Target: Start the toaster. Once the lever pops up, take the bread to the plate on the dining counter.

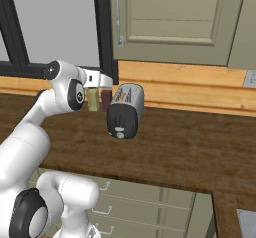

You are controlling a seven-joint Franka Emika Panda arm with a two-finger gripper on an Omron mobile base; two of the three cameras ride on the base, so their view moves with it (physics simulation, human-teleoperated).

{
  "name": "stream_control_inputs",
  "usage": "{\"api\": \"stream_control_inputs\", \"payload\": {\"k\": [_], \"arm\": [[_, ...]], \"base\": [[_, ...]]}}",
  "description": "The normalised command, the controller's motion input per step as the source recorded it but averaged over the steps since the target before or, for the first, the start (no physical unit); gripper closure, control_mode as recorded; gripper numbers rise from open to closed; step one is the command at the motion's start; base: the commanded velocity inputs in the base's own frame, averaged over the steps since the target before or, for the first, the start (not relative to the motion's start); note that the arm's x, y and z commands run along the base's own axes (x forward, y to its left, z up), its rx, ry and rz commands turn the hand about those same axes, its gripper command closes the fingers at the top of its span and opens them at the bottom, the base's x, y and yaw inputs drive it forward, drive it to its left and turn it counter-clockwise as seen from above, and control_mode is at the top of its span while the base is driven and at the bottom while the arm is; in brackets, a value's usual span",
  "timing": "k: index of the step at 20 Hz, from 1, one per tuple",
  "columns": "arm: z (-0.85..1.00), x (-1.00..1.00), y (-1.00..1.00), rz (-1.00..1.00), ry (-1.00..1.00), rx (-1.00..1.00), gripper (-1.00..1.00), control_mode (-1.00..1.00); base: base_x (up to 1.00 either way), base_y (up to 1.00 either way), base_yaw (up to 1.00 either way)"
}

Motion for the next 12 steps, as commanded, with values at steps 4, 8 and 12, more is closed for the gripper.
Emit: {"api": "stream_control_inputs", "payload": {"k": [4, 8, 12], "arm": [[0.0, 0.0, 0.0, 0.0, 0.0, 0.0, -1.0, -1.0], [0.0, 0.0, 0.0, 0.0, 0.0, 0.0, -1.0, -1.0], [0.0, 0.0, 0.0, 0.0, 0.0, 0.0, -1.0, -1.0]], "base": [[0.0, 0.0, 0.0], [0.0, 0.0, 0.0], [0.0, 0.0, 0.0]]}}
